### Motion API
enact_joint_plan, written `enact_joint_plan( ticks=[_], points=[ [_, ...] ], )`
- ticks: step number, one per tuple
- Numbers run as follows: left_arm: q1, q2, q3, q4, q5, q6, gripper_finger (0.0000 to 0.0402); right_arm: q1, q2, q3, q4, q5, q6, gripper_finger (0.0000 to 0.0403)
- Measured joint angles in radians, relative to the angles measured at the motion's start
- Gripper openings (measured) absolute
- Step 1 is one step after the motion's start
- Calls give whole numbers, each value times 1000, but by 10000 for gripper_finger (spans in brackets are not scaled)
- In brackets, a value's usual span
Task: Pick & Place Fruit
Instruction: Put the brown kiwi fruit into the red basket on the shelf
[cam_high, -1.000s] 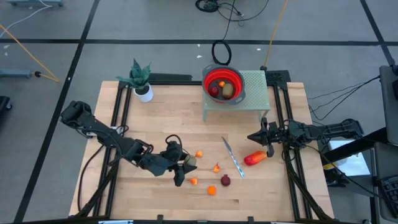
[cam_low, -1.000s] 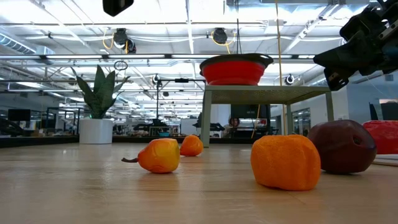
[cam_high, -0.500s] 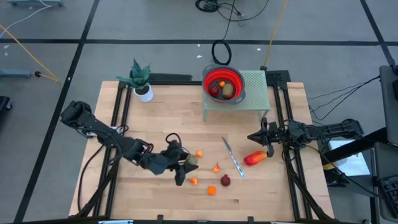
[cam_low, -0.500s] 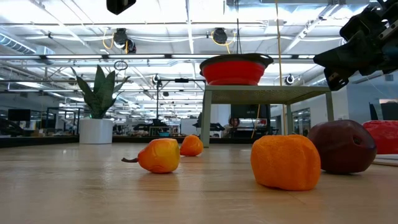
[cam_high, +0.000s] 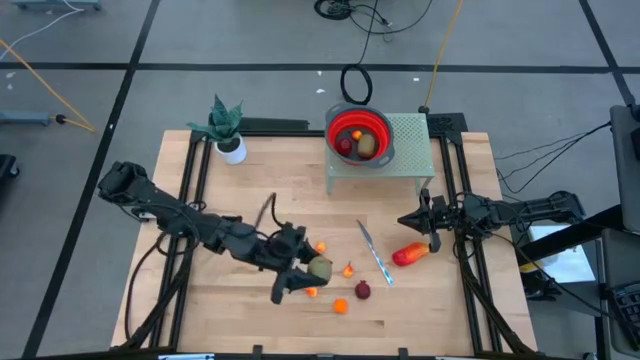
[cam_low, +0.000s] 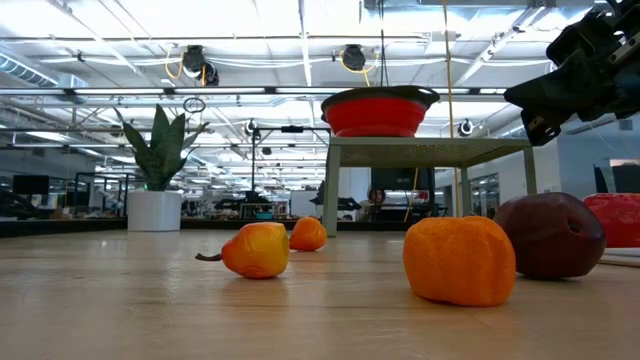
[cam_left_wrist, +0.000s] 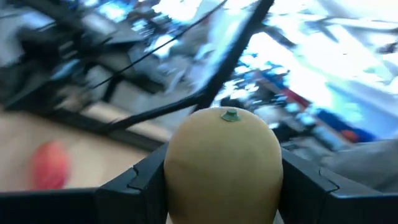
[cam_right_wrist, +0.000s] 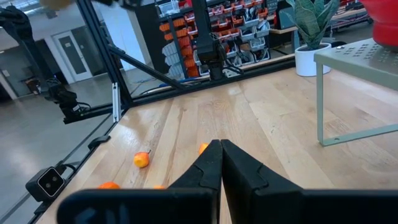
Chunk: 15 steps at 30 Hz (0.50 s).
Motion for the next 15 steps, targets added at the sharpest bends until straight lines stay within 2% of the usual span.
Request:
enact_joint_plan(
  ticks=[8,15],
  points=[
    [21,0,0,254,201,106,223,0,0,0,0,0,0,4],
    [21,0,0,381,263,176,223,0,0,0,0,0,0,4]
  ],
)
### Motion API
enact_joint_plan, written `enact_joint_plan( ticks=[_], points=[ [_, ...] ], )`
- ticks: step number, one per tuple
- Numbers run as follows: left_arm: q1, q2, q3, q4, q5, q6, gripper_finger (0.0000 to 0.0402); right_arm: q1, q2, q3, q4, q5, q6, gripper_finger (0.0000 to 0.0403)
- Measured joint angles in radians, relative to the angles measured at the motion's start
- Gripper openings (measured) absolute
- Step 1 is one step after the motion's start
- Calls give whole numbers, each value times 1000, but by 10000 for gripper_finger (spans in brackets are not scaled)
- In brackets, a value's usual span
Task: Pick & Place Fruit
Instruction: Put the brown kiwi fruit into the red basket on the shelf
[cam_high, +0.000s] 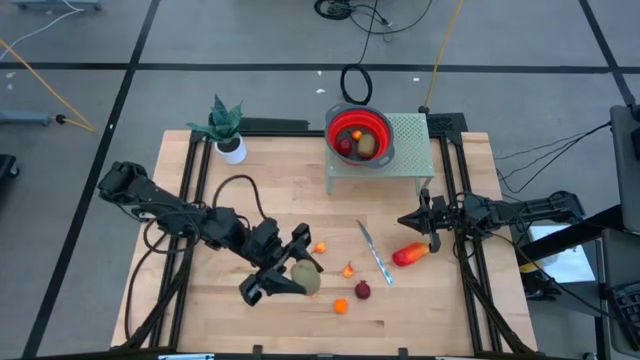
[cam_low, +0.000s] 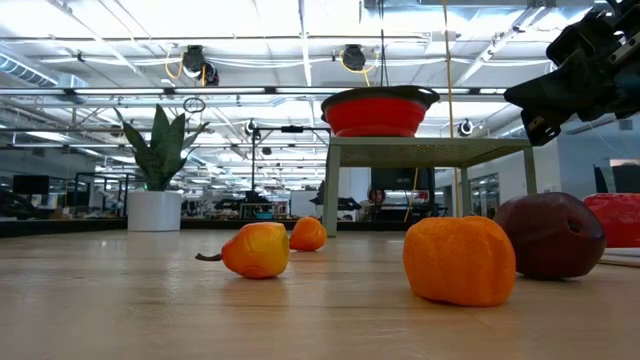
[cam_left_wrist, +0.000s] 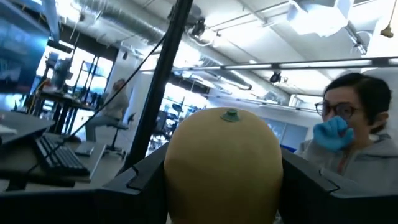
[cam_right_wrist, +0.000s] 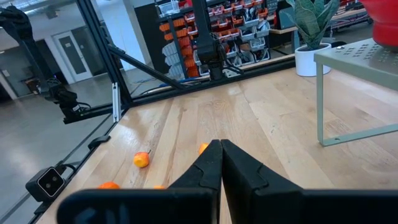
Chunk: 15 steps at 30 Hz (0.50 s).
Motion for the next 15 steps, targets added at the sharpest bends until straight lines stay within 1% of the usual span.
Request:
enact_joint_plan(
  ticks=[2,10,15],
  points=[
    [-3,0,0,18,2,11,223,0,0,0,0,0,0,4],
    [-5,0,0,93,63,33,223,0,0,0,0,0,0,4],
    [-5,1,0,96,76,44,223,0,0,0,0,0,0,4]
  ],
)
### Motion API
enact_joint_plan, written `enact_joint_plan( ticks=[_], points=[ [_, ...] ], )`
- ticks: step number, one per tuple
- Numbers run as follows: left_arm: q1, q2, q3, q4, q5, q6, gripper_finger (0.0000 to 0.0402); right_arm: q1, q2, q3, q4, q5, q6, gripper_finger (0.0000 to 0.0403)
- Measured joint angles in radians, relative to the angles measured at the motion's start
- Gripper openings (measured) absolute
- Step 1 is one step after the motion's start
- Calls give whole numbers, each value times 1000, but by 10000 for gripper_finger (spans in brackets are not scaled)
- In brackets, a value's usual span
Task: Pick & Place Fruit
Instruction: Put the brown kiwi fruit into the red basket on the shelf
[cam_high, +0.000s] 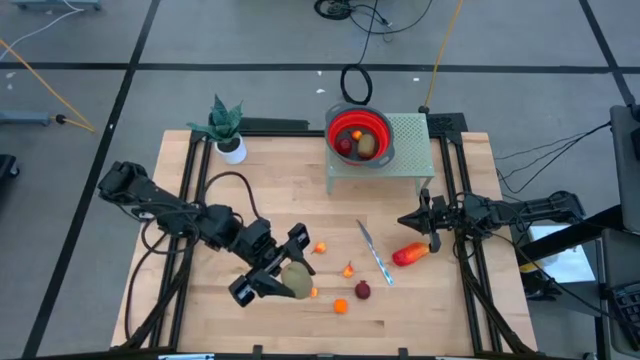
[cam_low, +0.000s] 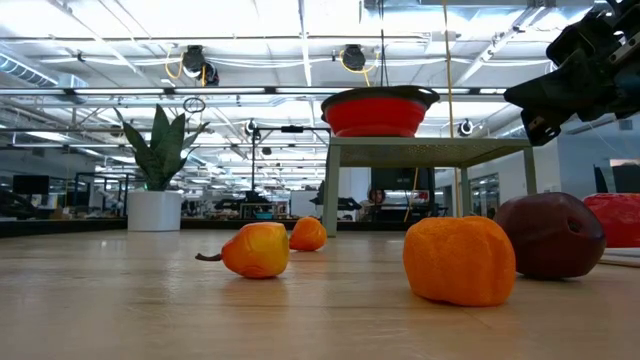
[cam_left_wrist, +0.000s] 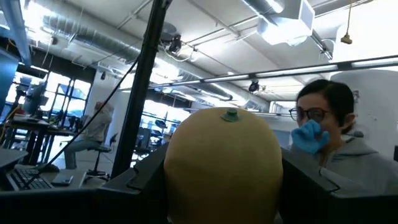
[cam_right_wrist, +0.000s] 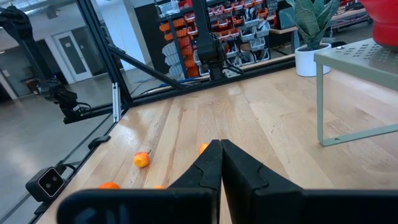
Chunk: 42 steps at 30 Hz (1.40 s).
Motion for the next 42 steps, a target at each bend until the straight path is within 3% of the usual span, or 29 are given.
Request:
enact_joint_plan(
  ticks=[7,12,18,23,34,42],
  points=[
    [0,0,0,-7,-2,8,223,0,0,0,0,0,0,4],
    [0,-1,1,-206,-166,-68,223,0,0,0,0,0,0,4],
    [13,0,0,-521,-433,-456,223,0,0,0,0,0,0,4],
    [33,0,0,-641,-554,-790,223,0,0,0,0,0,0,4],
    [86,0,0,-702,-536,-1256,223,0,0,0,0,0,0,4],
    [132,0,0,-729,-414,-1396,223,0,0,0,0,0,0,4]
  ],
)
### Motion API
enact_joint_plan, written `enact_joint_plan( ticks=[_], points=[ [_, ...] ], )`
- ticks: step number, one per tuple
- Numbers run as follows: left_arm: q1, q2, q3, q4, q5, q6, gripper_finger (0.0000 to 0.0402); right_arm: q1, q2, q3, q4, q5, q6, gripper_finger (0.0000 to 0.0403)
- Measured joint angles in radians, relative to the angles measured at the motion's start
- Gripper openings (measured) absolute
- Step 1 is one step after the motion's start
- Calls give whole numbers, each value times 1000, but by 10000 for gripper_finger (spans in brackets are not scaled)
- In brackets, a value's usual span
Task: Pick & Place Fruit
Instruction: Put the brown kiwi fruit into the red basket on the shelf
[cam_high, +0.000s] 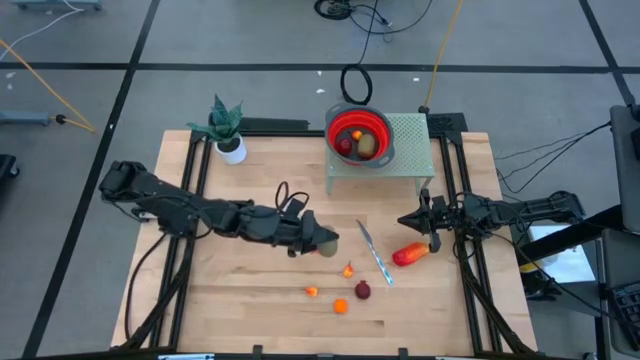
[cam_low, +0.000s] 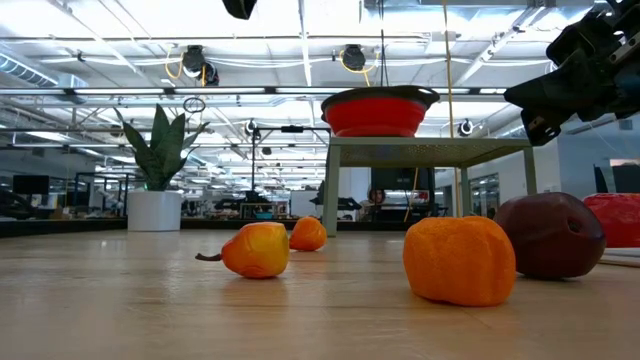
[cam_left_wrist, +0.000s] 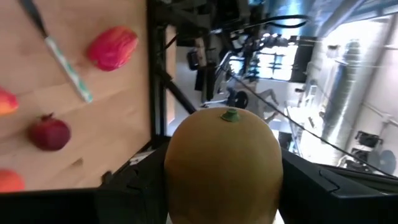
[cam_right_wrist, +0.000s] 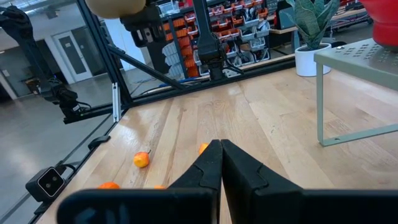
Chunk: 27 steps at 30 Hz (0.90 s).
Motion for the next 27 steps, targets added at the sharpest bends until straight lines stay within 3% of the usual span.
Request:
enact_joint_plan(
  ticks=[10,16,27],
  points=[
    [20,0,0,-18,11,42,223,0,0,0,0,0,0,4],
    [29,0,0,-87,8,434,223,0,0,0,0,0,0,4],
    [29,3,0,-115,-56,898,223,0,0,0,0,0,0,4]
  ],
)
